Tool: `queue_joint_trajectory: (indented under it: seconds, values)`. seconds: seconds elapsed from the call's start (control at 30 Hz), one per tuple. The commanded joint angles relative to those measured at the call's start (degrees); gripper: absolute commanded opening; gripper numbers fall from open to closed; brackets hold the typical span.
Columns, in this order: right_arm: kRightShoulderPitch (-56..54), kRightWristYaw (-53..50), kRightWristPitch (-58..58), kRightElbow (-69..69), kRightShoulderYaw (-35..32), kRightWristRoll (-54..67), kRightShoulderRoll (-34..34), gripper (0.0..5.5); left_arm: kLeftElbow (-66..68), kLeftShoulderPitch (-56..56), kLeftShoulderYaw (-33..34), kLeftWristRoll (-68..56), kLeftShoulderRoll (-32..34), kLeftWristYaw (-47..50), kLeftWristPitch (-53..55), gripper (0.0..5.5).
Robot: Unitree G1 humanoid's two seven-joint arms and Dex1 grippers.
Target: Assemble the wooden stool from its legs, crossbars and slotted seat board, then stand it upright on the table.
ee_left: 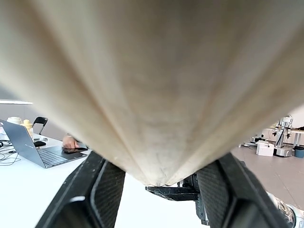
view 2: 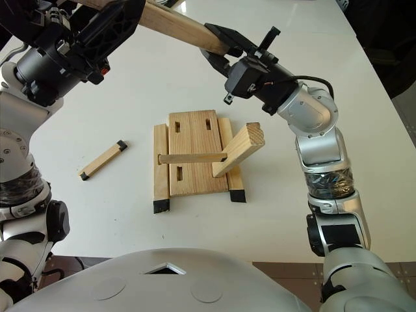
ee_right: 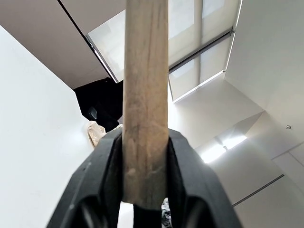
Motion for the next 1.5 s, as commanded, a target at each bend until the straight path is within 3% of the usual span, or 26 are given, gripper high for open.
queue_joint_trajectory:
  seconds: [0.03,0.3,0.53,0.73,0.93,1.1,1.3,1.5]
  values:
    - [-0.35,-0.15,-1.94,0.52,0.74,-1.46,-0.66,2.00,1.23,-0.02,-0.07,0.96,0.35,0.21,0.01,2.05]
    - [0.21,1.70,2.31,-2.32,-1.07,6.45,0.18,2.17,2.25,1.90,-1.15,5.04,1.29,-1.75,-0.73,2.04]
    - [4.02,5.16,7.69,-1.93,-5.00,12.38,-2.59,2.17,12.27,1.94,-2.11,20.18,10.64,-9.21,-7.52,2.04]
    - [5.10,5.62,9.69,-0.33,-6.07,13.60,-2.99,2.17,15.13,2.36,-2.16,25.94,11.33,-12.47,-11.12,2.04]
    - [7.70,6.93,11.54,7.96,-11.58,15.54,-7.31,2.17,12.41,9.79,-0.44,28.76,16.79,-18.38,-11.47,2.04]
    - [12.93,9.76,16.79,10.32,-17.74,21.67,-10.17,2.17,4.45,23.82,4.89,33.86,20.37,-24.23,-19.64,2.04]
    - [18.15,12.66,24.10,6.10,-20.94,28.02,-10.80,2.17,-5.32,34.49,13.29,20.81,21.11,-31.75,-15.84,2.04]
    - [20.06,16.04,27.99,3.29,-20.08,29.81,-11.72,2.17,-6.85,38.63,13.01,18.89,20.91,-36.92,-16.73,2.04]
